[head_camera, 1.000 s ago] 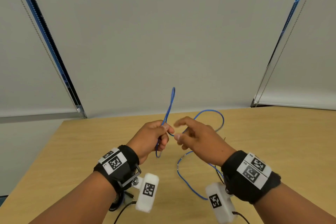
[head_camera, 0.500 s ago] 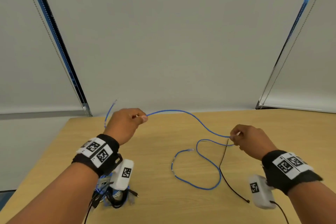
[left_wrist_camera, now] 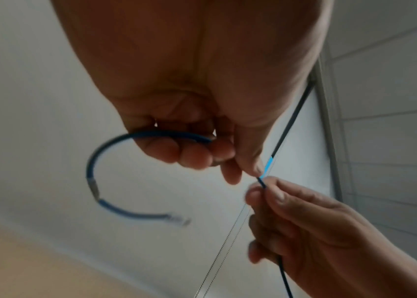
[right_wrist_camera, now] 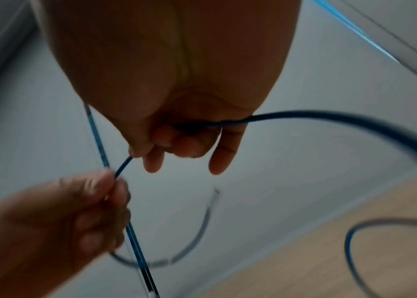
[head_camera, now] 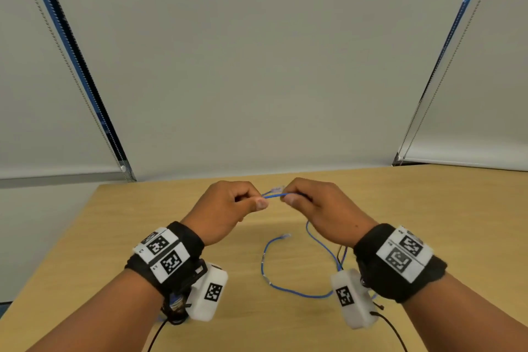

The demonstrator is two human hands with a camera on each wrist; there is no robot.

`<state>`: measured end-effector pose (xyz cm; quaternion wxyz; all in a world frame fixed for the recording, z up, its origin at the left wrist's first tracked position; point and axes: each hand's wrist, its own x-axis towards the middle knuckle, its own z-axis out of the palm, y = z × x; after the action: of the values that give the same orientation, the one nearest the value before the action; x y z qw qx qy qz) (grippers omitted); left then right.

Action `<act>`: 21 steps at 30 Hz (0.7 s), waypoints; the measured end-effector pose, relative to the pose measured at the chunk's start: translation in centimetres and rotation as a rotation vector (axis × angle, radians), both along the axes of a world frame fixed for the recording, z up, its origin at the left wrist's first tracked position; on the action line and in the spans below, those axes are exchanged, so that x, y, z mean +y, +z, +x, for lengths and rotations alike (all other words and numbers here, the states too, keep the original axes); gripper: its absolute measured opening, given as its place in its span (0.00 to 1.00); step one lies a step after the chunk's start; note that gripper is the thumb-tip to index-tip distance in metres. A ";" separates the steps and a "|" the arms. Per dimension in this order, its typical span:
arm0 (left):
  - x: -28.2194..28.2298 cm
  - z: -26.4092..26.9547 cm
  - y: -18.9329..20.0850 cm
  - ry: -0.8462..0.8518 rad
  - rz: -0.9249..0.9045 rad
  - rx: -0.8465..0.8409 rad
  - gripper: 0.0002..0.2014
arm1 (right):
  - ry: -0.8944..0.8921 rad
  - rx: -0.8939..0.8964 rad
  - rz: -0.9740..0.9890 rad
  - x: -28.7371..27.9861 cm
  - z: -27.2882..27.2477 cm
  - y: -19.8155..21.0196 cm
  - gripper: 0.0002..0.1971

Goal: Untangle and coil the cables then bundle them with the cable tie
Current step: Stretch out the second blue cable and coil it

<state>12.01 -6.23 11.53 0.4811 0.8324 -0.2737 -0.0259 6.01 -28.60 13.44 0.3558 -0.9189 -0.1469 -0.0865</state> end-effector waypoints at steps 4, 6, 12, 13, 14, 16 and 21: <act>1.5 0.0 -0.7 0.062 -0.148 0.123 0.10 | -0.156 -0.053 0.338 -2.1 0.5 1.2 0.09; 2.0 0.0 -0.9 0.056 -0.239 0.194 0.11 | -0.225 -0.066 0.396 -3.1 0.7 1.6 0.11; 1.4 -0.8 0.4 -0.126 -0.253 0.285 0.09 | -0.345 -0.089 0.568 -4.3 1.3 1.3 0.11; 1.3 -0.9 0.4 -0.145 -0.248 0.294 0.09 | -0.368 -0.092 0.594 -4.5 1.4 1.2 0.11; 1.3 -1.0 0.4 -0.157 -0.253 0.303 0.09 | -0.395 -0.095 0.618 -4.7 1.5 1.1 0.11; 1.3 -1.1 0.3 -0.174 -0.281 0.332 0.10 | -0.449 -0.088 0.670 -5.5 1.6 1.0 0.12; 0.8 -1.6 1.2 -0.298 -0.745 0.551 0.09 | -0.475 0.038 0.540 -6.4 1.4 -0.4 0.09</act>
<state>10.43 -5.40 12.68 0.7919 0.5177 -0.2428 -0.2142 7.43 -35.03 13.08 0.5584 -0.8017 0.1054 -0.1853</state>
